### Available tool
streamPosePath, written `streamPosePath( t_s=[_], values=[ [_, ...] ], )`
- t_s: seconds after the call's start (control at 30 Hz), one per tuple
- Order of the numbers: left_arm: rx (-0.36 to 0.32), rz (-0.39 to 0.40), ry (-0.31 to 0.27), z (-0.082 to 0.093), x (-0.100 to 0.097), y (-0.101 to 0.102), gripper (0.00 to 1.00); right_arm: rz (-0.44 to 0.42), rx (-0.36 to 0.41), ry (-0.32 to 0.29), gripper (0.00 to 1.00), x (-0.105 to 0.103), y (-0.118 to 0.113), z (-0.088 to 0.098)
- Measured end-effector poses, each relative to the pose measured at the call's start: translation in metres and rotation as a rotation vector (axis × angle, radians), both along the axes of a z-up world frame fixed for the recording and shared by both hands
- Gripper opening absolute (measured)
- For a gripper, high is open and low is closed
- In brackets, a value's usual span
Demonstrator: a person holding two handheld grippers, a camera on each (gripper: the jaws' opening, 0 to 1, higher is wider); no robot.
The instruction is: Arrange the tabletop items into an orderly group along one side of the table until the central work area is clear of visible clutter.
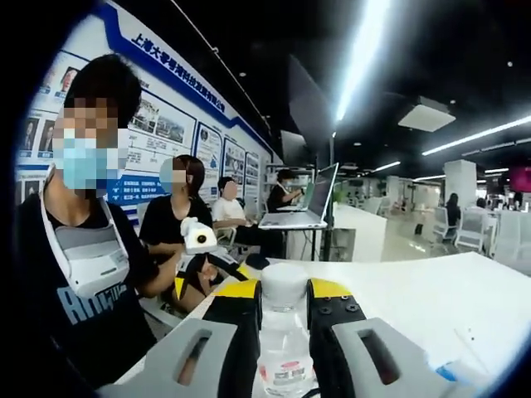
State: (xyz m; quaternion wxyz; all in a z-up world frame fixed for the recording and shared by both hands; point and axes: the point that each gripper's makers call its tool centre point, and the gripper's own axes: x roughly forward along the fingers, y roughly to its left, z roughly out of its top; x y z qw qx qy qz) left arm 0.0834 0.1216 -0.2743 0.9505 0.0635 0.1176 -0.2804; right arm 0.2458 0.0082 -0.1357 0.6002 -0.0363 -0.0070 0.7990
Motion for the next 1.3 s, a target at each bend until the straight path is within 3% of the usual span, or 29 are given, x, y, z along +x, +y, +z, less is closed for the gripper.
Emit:
streamPosePath(
  t_s=[0.53, 0.8, 0.93, 1.3],
  values=[
    [-0.019, 0.012, -0.004, 0.0, 0.0, 0.002, 1.0, -0.032, 0.017, 0.017, 0.17, 0.017, 0.019, 0.002],
    [-0.024, 0.016, -0.005, -0.002, -0.001, 0.004, 1.0, -0.06, 0.01, 0.017, 0.17, 0.029, 0.04, 0.001],
    [-0.028, 0.013, -0.008, -0.001, -0.001, 0.003, 1.0, -0.073, 0.031, 0.055, 0.17, 0.034, 0.047, 0.003],
    [-0.034, 0.025, -0.006, 0.001, -0.004, 0.004, 1.0, -0.103, 0.032, 0.044, 0.17, 0.043, 0.07, 0.01]
  ],
)
